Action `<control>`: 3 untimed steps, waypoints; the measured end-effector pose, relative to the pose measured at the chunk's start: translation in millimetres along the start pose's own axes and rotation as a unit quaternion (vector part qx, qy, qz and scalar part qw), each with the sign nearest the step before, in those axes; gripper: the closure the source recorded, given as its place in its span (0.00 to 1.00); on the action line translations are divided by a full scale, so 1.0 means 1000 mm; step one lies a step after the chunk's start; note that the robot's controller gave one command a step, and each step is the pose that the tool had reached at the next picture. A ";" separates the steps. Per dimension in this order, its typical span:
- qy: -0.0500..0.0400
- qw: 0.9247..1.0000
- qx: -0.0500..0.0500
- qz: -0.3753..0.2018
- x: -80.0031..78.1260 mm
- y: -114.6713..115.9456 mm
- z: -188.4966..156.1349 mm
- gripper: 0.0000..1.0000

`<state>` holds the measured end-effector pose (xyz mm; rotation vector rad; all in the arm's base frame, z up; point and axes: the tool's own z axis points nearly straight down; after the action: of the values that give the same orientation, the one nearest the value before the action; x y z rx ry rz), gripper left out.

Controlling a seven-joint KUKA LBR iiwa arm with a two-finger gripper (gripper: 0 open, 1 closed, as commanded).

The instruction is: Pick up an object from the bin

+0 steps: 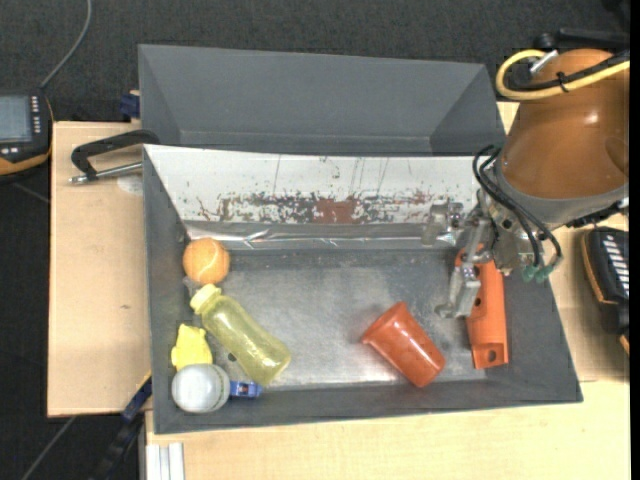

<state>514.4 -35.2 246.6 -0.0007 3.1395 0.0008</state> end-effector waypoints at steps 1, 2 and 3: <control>0.000 0.999 0.000 -0.037 0.010 0.047 0.046 0.00; 0.000 1.000 -0.001 -0.018 0.008 0.027 0.116 0.00; -0.001 0.996 0.000 -0.088 0.006 0.042 0.138 0.00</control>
Offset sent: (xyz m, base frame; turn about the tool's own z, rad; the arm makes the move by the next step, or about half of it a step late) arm -0.0085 0.0246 -0.1156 -0.0359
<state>508.9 6.9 108.1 -0.2764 3.1261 0.0019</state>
